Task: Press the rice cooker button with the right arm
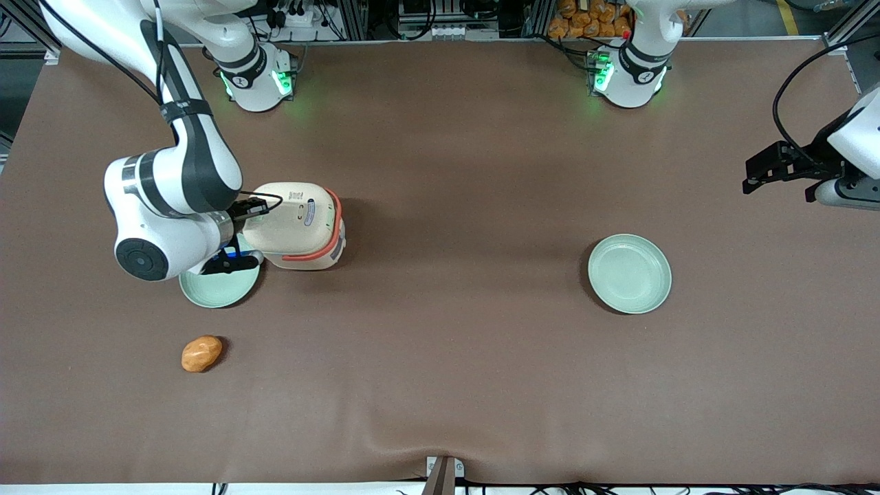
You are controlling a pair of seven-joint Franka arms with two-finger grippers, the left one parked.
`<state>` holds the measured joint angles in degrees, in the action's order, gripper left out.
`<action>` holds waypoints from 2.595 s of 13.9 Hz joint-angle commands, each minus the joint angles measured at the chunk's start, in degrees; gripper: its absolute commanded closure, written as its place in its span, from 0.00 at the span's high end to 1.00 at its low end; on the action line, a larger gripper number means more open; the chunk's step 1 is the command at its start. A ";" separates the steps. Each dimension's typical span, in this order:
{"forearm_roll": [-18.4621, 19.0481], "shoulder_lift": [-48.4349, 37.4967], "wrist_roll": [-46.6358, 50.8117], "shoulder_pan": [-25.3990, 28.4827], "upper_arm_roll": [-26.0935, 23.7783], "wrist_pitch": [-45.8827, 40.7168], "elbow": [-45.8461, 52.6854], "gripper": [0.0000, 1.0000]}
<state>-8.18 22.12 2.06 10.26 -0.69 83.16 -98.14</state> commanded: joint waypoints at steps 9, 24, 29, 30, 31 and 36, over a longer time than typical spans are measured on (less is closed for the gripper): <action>-0.61 2.05 0.31 0.29 0.34 2.53 0.06 0.00; 0.09 -5.59 0.22 -0.33 0.61 -5.37 15.42 1.00; 4.12 -11.22 0.05 -2.08 0.52 -4.77 16.83 1.00; 5.53 -11.40 0.05 -2.61 0.52 -4.94 18.50 1.00; 7.46 -11.66 0.57 -3.14 0.52 -4.94 19.73 1.00; 12.93 -13.94 0.58 -6.38 0.78 -1.87 22.12 1.00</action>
<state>3.50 9.27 2.05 5.94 0.58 80.67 -76.52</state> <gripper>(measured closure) 0.000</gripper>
